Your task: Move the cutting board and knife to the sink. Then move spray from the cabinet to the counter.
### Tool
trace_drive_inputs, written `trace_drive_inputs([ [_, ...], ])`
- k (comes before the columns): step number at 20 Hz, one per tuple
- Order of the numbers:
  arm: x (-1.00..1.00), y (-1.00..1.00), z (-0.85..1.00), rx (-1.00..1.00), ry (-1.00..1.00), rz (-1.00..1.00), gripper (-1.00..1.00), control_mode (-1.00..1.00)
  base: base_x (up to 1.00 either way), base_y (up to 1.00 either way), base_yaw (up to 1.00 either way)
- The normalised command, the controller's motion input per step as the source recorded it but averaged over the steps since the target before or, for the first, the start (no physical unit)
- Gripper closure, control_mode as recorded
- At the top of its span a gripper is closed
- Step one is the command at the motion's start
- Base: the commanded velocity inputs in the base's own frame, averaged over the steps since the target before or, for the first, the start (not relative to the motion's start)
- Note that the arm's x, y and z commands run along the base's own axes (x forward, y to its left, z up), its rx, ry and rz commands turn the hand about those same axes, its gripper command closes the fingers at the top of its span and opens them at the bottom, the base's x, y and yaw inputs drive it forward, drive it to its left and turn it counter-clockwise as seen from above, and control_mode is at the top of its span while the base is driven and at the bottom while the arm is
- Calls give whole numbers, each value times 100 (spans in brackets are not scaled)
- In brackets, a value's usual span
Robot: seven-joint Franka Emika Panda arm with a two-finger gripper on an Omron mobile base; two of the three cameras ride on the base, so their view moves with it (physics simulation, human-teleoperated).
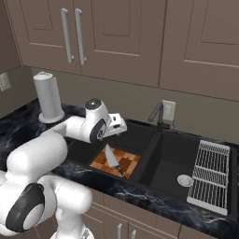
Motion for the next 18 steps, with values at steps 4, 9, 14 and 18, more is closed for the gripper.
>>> trace_drive_inputs([
  [4, -65, 0, 31, 7, 0, -9, -100, -100, 0, 0, 0],
  [9, -72, 5, 10, 3, -6, -13, -100, -100, 0, 0, 0],
  [14, -57, 6, 13, 1, -5, -17, -100, -100, 0, 0, 0],
  [18, -43, 0, 13, 0, -3, -10, -100, -100, 0, 0, 0],
])
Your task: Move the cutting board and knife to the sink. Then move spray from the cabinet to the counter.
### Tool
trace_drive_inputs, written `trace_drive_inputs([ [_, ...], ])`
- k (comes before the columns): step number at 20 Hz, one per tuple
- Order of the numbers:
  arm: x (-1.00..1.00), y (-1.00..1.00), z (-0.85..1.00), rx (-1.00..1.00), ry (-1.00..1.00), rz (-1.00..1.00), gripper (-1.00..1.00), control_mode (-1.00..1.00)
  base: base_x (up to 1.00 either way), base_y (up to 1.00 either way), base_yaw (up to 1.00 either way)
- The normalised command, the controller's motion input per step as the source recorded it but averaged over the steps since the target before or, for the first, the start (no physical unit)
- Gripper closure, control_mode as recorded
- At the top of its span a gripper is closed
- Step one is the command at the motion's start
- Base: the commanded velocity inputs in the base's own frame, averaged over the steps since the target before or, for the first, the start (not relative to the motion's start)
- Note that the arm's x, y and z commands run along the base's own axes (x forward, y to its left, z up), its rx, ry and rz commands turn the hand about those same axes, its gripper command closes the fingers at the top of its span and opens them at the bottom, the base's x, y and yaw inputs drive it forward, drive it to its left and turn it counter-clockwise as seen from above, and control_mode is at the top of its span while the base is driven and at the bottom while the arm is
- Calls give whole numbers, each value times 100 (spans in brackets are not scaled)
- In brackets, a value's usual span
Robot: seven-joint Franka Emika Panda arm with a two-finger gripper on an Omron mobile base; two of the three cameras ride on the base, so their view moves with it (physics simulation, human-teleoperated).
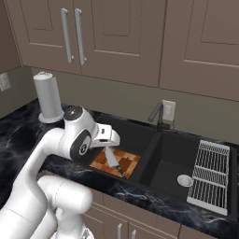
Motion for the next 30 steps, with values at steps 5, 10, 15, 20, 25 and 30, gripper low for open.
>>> trace_drive_inputs([
  [5, -9, 0, 1, 0, -1, 0, -100, -100, 0, 0, 0],
  [10, 0, 0, 0, 0, 0, 0, -100, -100, 0, 0, 0],
  [15, -5, 0, 0, 0, 0, 0, -100, 100, -20, -2, -1],
  [20, 0, 0, 0, 0, 0, 0, -100, 100, -70, -13, -8],
  [25, 0, 0, 0, 0, 0, 0, -100, 100, -75, -12, 1],
  [30, 0, 0, 0, 0, 0, 0, -100, 100, -65, -11, 45],
])
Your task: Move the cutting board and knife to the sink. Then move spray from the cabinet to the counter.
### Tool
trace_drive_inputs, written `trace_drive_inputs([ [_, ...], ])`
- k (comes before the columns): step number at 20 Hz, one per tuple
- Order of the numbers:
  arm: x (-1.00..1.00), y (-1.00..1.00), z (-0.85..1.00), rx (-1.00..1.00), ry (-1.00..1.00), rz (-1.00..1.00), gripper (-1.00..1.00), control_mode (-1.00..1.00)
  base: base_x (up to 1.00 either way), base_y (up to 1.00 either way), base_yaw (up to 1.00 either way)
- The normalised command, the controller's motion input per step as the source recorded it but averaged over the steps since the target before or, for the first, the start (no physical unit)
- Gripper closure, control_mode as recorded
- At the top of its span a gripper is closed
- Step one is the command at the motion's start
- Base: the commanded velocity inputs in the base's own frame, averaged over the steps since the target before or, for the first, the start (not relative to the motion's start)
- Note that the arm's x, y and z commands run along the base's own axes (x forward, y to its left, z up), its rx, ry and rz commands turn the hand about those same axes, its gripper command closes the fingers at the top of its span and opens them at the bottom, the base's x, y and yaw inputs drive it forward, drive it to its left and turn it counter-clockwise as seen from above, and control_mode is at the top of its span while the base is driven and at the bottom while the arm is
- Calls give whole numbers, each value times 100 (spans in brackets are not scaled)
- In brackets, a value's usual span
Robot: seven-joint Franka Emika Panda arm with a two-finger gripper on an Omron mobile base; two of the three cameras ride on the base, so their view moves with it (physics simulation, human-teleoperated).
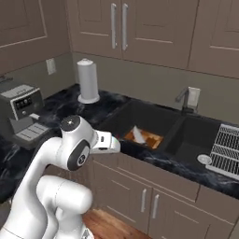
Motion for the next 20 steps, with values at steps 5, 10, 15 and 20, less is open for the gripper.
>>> trace_drive_inputs([
  [5, 0, 0, 0, 0, 0, 0, -100, 100, -52, -20, 71],
  [10, 0, 0, 0, 0, 0, 0, -100, 100, -43, -20, 82],
  [15, 0, 0, 0, 0, 0, 0, -100, 100, -42, -18, 84],
  [20, 0, 0, 0, 0, 0, 0, -100, 100, -43, -16, 82],
])
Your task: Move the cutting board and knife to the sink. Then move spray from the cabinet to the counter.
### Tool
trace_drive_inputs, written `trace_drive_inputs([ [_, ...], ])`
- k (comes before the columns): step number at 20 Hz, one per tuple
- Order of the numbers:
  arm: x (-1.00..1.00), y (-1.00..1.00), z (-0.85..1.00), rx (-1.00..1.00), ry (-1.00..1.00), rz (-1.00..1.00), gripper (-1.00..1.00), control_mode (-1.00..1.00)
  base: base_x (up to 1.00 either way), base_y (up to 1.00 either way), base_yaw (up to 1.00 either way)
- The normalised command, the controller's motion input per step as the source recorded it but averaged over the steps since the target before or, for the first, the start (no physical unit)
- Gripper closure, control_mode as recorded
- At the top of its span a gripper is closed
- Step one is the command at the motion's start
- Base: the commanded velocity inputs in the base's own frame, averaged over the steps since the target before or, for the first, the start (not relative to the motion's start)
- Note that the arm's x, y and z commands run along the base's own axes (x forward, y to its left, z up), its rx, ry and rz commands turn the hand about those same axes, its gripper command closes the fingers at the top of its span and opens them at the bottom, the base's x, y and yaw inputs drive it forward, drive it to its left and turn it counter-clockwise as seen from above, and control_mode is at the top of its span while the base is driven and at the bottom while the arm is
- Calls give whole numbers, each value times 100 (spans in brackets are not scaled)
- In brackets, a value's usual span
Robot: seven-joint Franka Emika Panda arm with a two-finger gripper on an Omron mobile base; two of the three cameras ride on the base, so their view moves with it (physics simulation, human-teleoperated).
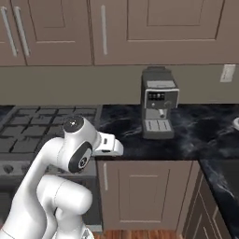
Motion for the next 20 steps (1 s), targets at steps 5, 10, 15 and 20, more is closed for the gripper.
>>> trace_drive_inputs([
  [5, 0, 0, 0, 0, 0, 0, -100, 100, -36, -9, 37],
  [10, 0, 0, 0, 0, 0, 0, -100, 100, -14, 22, 2],
  [15, 0, 0, 0, 0, 0, 0, -100, 100, -18, 44, 0],
  [20, 0, 0, 0, 0, 0, 0, -100, 100, -37, 43, 0],
])
